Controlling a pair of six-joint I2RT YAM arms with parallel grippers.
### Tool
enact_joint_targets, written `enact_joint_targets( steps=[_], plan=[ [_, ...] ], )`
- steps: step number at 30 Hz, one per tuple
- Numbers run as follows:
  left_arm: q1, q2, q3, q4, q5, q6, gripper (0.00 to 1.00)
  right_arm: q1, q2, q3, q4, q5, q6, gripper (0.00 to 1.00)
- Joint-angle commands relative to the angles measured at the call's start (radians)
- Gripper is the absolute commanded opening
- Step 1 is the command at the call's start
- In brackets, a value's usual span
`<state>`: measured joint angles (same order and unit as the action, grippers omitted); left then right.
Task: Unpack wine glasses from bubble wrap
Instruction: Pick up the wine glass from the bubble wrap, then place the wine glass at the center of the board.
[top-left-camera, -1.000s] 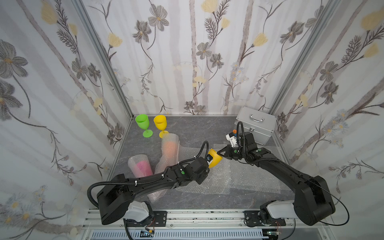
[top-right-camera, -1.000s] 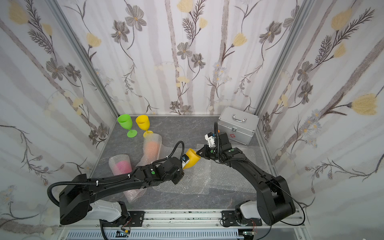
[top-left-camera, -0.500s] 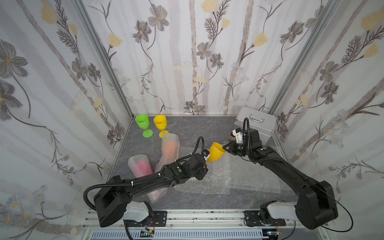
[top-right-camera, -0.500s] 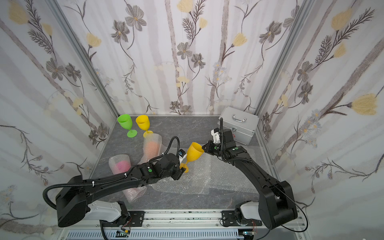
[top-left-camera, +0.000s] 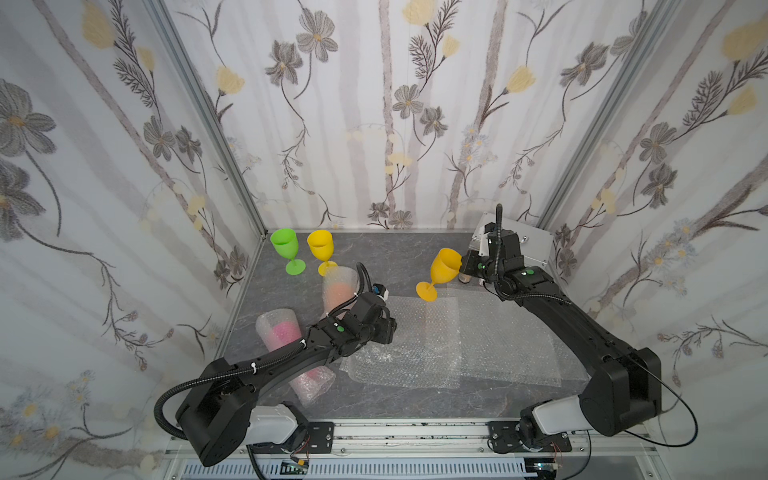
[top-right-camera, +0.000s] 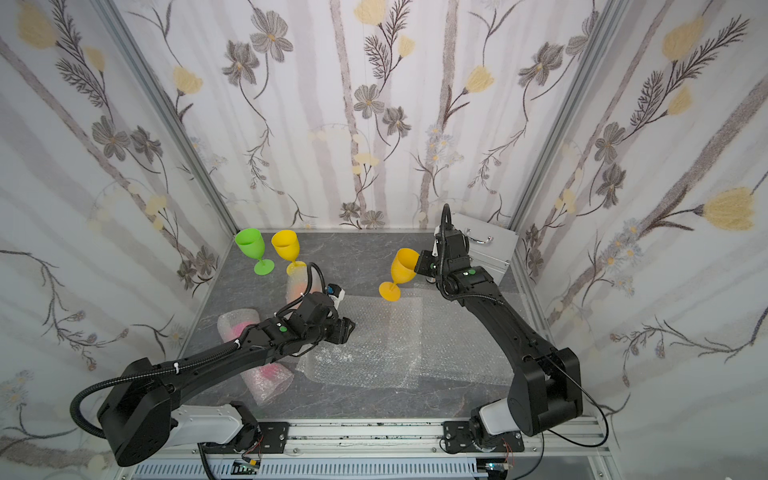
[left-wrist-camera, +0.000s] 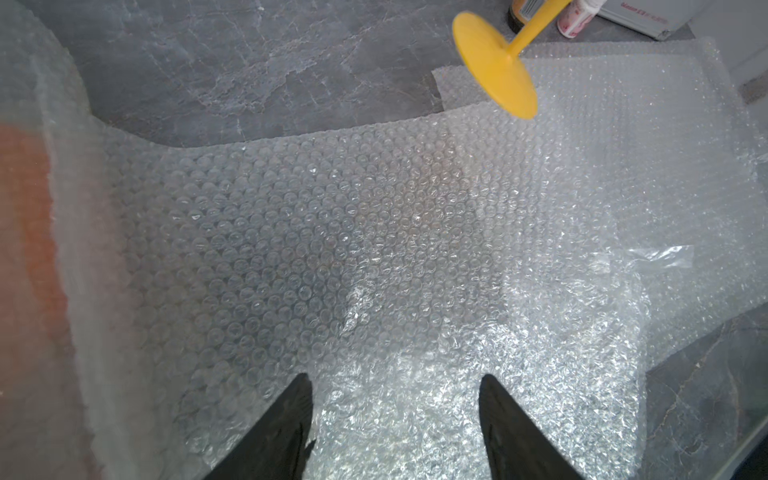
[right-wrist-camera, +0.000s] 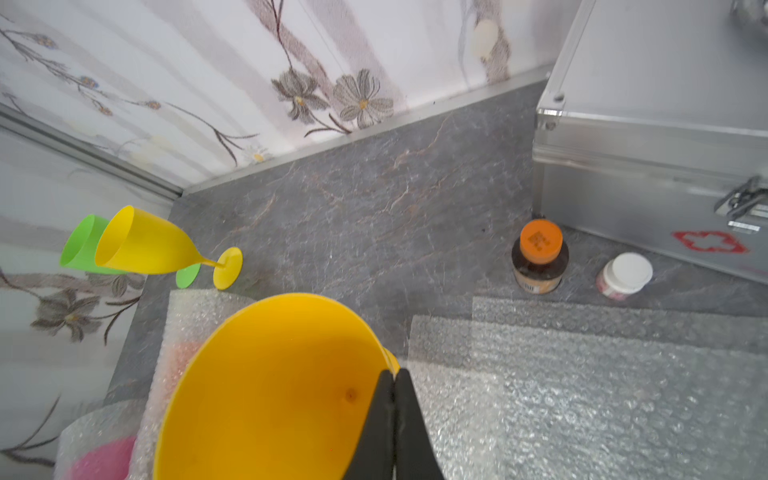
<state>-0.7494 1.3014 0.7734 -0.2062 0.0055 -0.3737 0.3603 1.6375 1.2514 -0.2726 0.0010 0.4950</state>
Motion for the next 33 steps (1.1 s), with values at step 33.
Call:
enact_joint_targets(
  steps=[33],
  plan=[
    [0.131,-0.192,-0.051,-0.257,0.024,-0.117,0.61,0.057,0.583,0.530,0.047,0.314,-0.211,0.06]
  ],
)
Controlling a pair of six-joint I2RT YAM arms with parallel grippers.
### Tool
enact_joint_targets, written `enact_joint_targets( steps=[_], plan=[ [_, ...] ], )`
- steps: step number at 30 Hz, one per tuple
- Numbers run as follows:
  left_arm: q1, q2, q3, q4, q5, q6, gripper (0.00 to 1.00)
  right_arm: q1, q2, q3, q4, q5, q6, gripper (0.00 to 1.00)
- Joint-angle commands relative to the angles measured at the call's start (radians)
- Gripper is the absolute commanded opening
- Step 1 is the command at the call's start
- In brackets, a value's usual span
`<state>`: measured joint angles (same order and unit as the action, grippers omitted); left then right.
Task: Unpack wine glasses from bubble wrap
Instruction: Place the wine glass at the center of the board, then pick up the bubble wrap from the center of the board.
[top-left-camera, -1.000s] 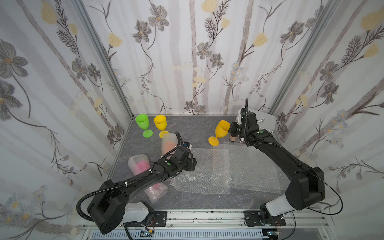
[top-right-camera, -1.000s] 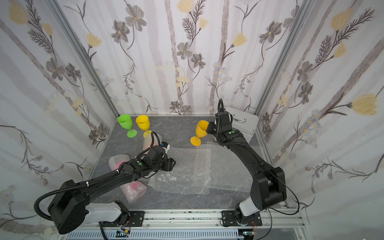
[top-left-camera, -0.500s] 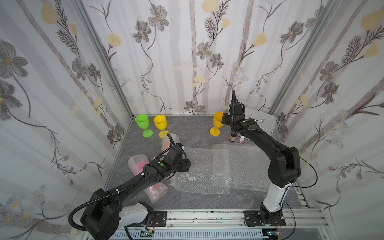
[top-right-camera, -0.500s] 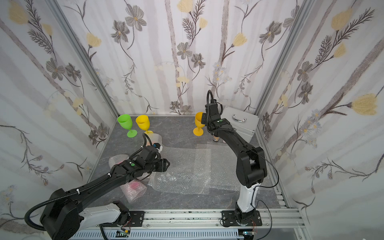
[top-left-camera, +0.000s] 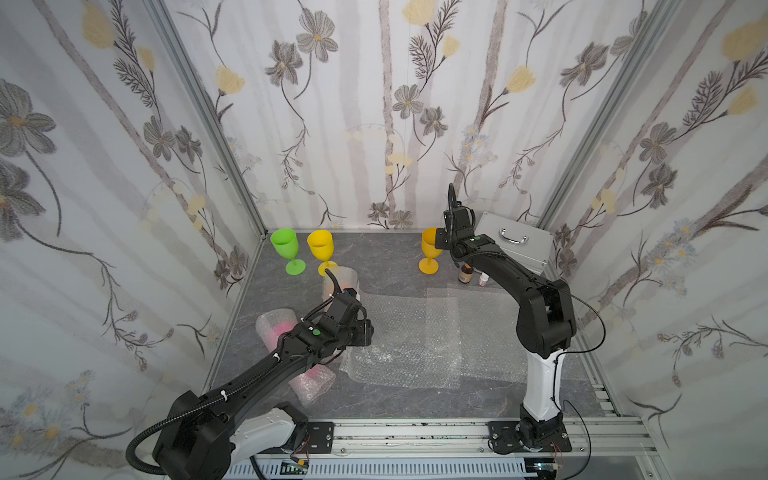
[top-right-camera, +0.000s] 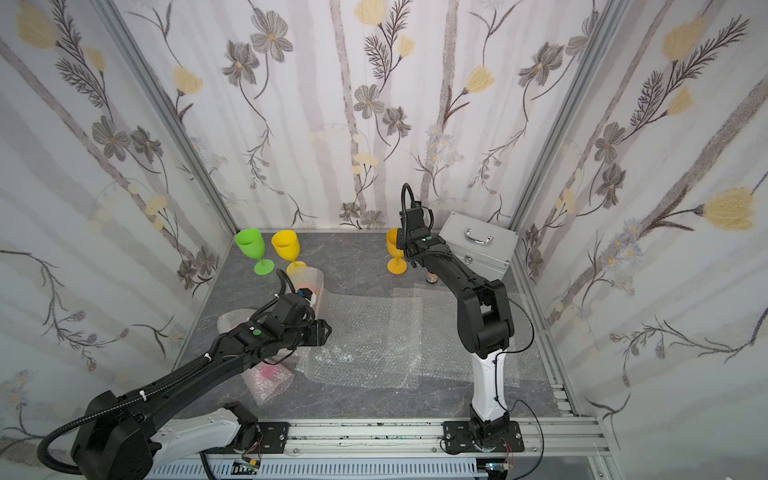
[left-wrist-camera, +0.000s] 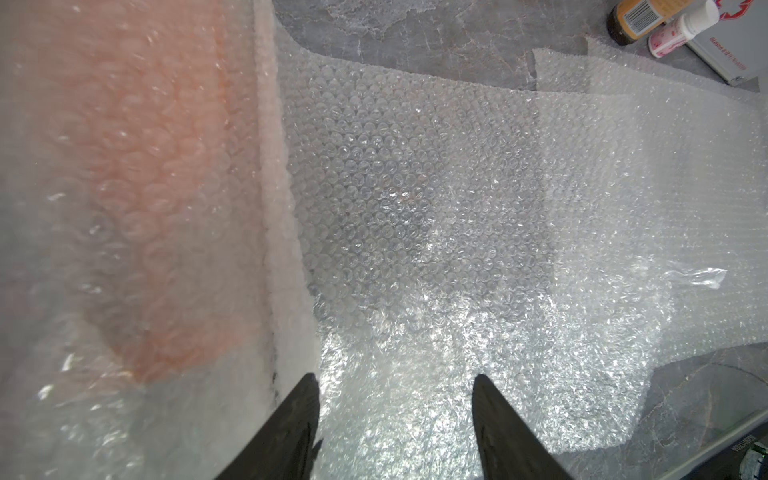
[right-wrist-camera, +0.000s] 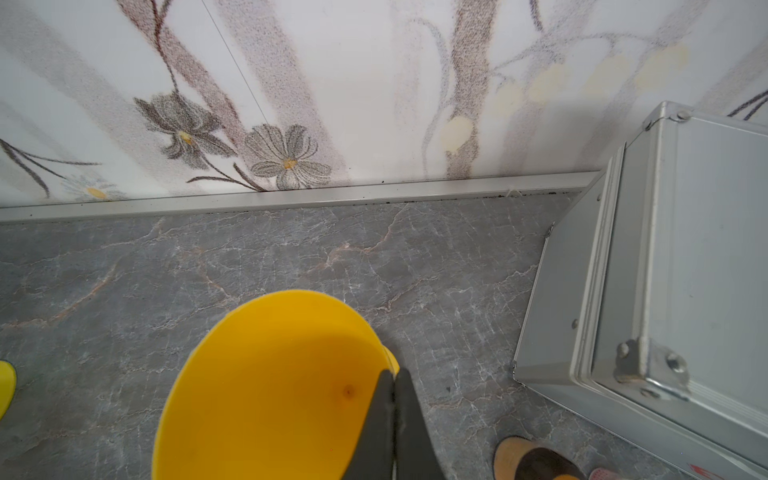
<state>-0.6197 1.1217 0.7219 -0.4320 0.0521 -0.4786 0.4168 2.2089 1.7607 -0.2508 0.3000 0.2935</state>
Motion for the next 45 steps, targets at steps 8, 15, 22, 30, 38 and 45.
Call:
enact_joint_targets(
  steps=[8,15,22,30,38,45],
  plan=[
    [0.014,-0.022,0.001,-0.051,-0.030,-0.018,0.61,-0.006,0.030,0.052,-0.001,-0.029,-0.004,0.24],
    [0.033,-0.036,0.019,-0.097,-0.039,-0.015,0.61,-0.024,-0.020,0.051,-0.020,-0.034,-0.003,0.27],
    [0.051,-0.047,0.040,-0.171,-0.038,-0.029,0.60,-0.039,-0.121,0.029,-0.050,-0.079,0.014,0.30],
    [0.054,-0.063,0.021,-0.226,-0.024,-0.061,0.57,-0.046,-0.305,-0.154,-0.049,-0.286,0.089,0.30],
    [0.054,0.025,0.033,-0.189,-0.014,-0.025,0.51,-0.037,-0.564,-0.523,-0.002,-0.397,0.168,0.31],
    [0.054,0.107,0.078,-0.204,-0.049,0.033,0.48,-0.021,-0.777,-0.828,0.001,-0.436,0.249,0.31]
  ],
)
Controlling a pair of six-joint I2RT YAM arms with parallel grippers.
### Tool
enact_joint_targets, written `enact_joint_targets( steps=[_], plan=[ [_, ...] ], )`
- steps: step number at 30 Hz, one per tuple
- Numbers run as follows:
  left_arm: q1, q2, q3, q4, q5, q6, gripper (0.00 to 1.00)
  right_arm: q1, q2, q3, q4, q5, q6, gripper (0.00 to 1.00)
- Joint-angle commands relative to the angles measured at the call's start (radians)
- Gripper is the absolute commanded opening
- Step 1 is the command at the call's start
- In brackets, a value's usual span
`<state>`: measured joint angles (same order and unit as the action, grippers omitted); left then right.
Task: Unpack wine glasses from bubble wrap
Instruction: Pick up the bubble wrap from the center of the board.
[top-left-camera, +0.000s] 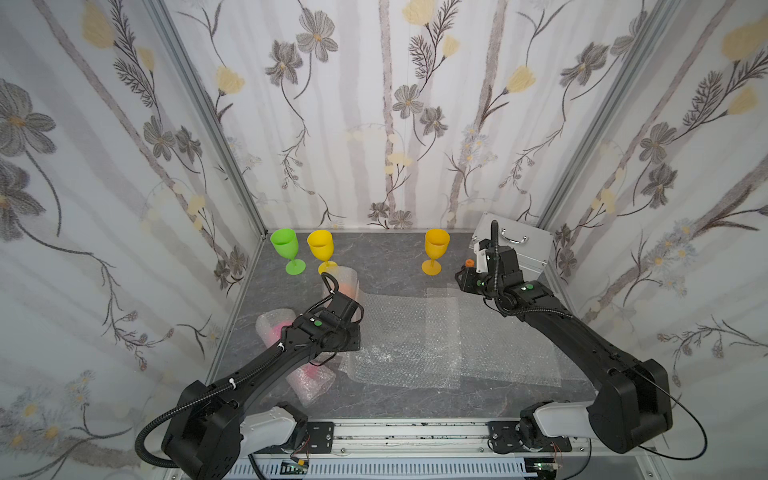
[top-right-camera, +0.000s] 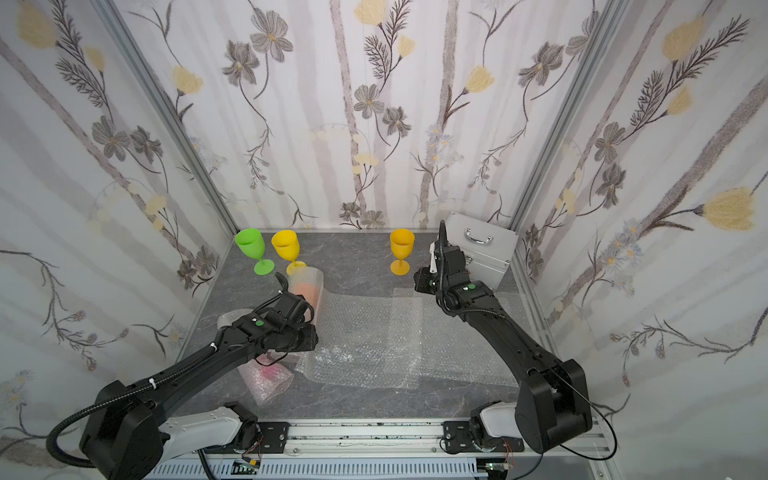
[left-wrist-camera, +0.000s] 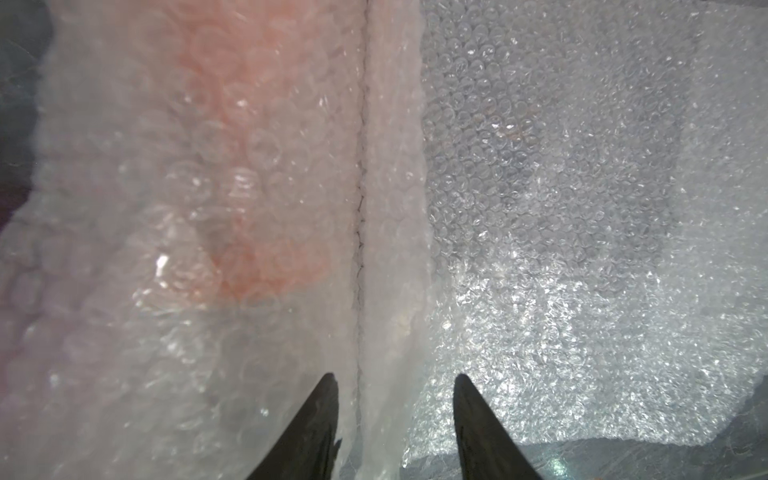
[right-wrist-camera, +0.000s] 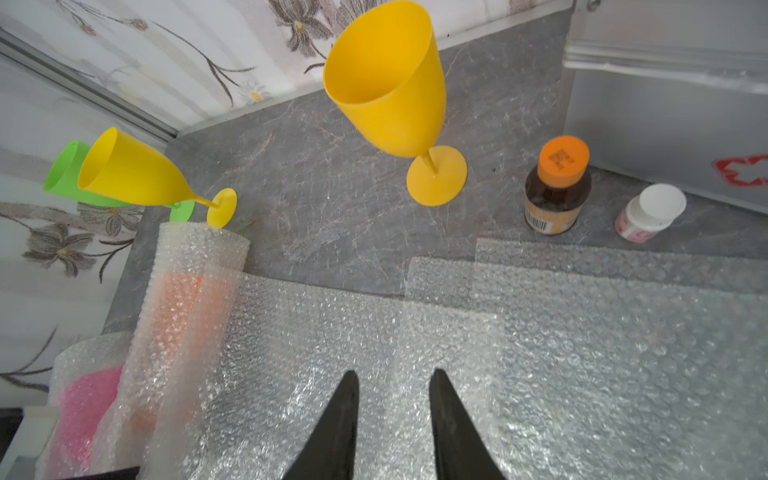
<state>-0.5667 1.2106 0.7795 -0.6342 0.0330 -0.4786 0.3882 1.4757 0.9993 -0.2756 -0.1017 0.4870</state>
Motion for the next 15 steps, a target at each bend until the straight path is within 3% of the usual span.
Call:
enact_joint_targets(
  steps=[1,6,15],
  plan=[
    [0.001,0.027,0.028,-0.004,-0.032,0.038,0.48,0.013,-0.066,-0.101,0.026,-0.036,0.066,0.32],
    [0.001,0.085,0.054,0.009,-0.030,0.053,0.46,0.036,-0.171,-0.249,0.019,-0.050,0.128,0.32],
    [0.001,0.161,0.095,-0.001,-0.045,0.089,0.27,0.113,-0.215,-0.458,0.046,-0.080,0.213,0.33]
  ],
)
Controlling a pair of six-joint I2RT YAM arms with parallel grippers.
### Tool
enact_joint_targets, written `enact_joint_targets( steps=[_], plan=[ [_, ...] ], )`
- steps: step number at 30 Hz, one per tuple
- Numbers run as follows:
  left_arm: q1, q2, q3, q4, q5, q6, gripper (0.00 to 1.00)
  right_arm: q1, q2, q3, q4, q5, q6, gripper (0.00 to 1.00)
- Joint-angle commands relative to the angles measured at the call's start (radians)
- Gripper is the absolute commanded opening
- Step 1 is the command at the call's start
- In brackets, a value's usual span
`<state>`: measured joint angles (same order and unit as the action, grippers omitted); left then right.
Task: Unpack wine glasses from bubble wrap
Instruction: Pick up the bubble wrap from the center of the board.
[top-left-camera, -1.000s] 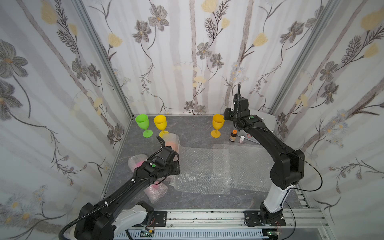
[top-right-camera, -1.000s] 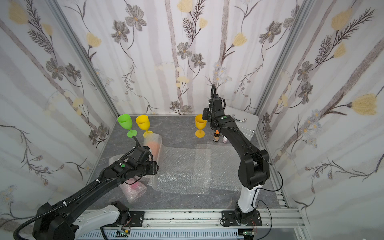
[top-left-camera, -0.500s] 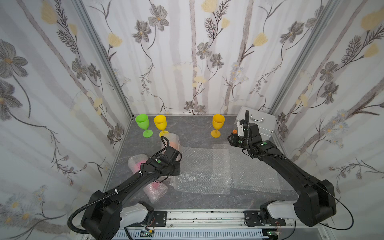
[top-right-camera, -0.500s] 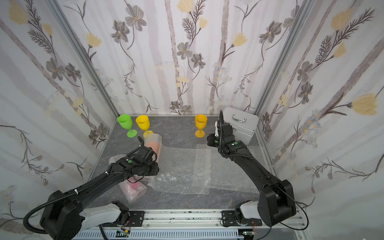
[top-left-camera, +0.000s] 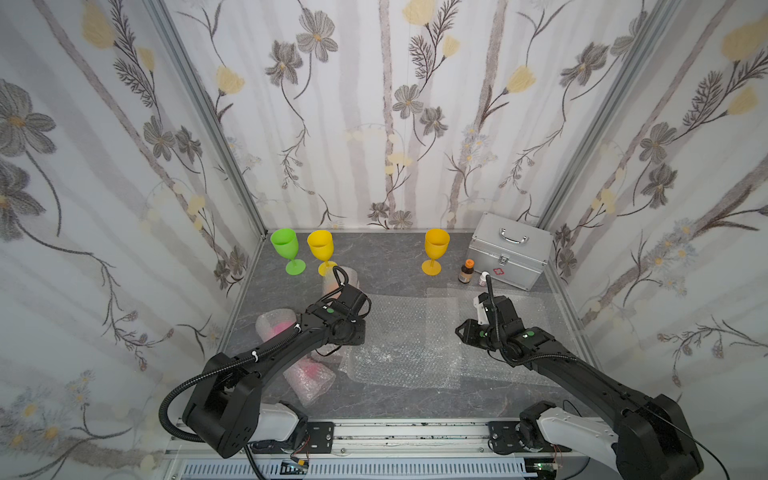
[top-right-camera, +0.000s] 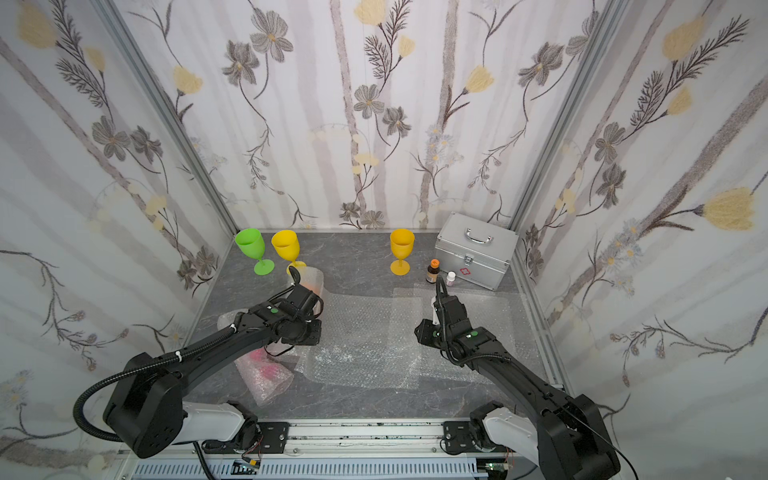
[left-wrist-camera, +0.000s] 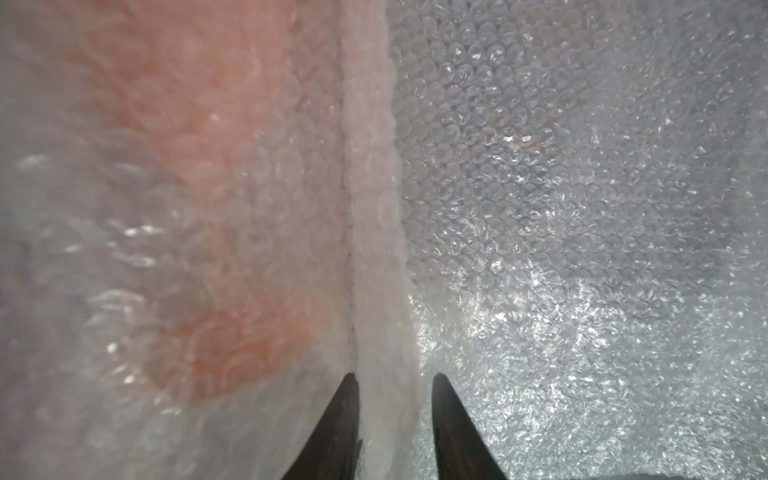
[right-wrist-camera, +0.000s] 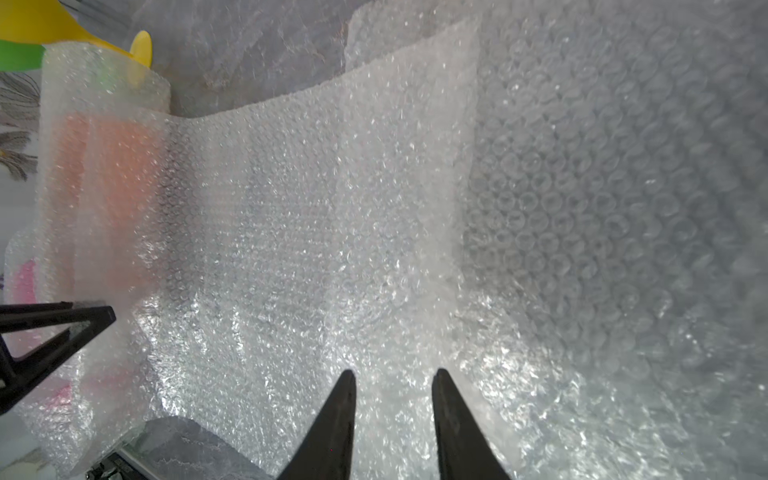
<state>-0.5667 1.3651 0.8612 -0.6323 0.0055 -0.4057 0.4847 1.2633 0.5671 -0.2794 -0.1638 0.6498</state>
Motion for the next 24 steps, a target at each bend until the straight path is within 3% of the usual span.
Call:
enact_joint_targets(
  steps=[1,5,13,24],
  plan=[
    [0.001,0.009,0.016,-0.003,-0.018,0.018,0.24,0.023,-0.001,-0.040,0.062,-0.020,0.060,0.34],
    [0.001,0.018,0.019,0.003,-0.010,0.016,0.19,0.039,0.034,-0.084,0.132,-0.045,0.094,0.35],
    [0.001,0.013,0.015,0.002,-0.003,0.012,0.08,0.074,0.072,-0.068,0.096,-0.004,0.096,0.36],
    [0.002,0.007,0.008,0.008,0.002,0.006,0.06,0.074,-0.035,-0.097,-0.021,0.042,0.096,0.41]
  ],
)
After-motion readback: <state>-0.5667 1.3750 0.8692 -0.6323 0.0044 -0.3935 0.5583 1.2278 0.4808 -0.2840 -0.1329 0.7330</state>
